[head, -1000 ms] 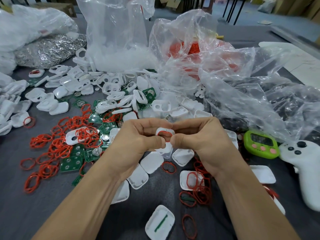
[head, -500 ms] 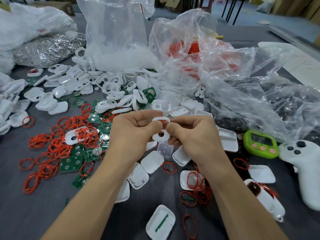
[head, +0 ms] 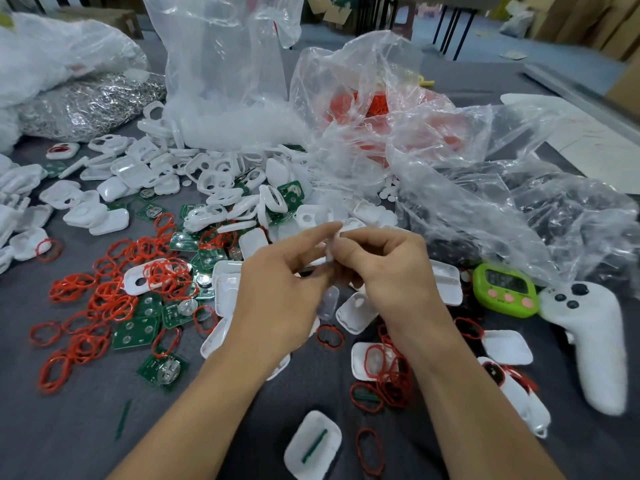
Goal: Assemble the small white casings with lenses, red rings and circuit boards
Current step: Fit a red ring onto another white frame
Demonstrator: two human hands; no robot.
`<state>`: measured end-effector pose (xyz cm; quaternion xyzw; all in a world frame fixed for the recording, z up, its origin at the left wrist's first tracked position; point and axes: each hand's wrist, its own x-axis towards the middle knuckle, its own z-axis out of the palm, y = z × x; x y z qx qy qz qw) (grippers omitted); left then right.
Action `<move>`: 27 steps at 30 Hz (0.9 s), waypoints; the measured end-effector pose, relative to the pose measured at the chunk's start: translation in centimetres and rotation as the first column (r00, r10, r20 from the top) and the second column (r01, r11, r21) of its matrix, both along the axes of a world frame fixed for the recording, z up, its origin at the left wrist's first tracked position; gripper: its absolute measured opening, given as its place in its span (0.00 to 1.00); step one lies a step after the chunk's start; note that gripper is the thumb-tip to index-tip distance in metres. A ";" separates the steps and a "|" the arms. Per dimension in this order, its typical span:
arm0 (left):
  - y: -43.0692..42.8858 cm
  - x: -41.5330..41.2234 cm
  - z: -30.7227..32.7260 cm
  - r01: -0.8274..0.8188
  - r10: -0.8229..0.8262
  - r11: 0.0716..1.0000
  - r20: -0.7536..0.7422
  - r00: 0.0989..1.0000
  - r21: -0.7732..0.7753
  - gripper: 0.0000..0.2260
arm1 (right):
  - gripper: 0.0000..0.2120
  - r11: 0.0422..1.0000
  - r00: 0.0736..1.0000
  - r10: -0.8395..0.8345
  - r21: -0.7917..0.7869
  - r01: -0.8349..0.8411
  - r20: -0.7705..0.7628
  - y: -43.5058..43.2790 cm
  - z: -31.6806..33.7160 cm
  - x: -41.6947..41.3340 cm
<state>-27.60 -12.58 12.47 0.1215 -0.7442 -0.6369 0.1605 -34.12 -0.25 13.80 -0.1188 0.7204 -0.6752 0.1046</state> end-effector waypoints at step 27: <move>-1.1 -1.1 1.0 0.249 -0.401 0.489 -0.038 0.915 0.836 0.18 | 0.14 0.079 0.938 0.345 0.997 0.007 -0.034 8.0 5.4 -15.2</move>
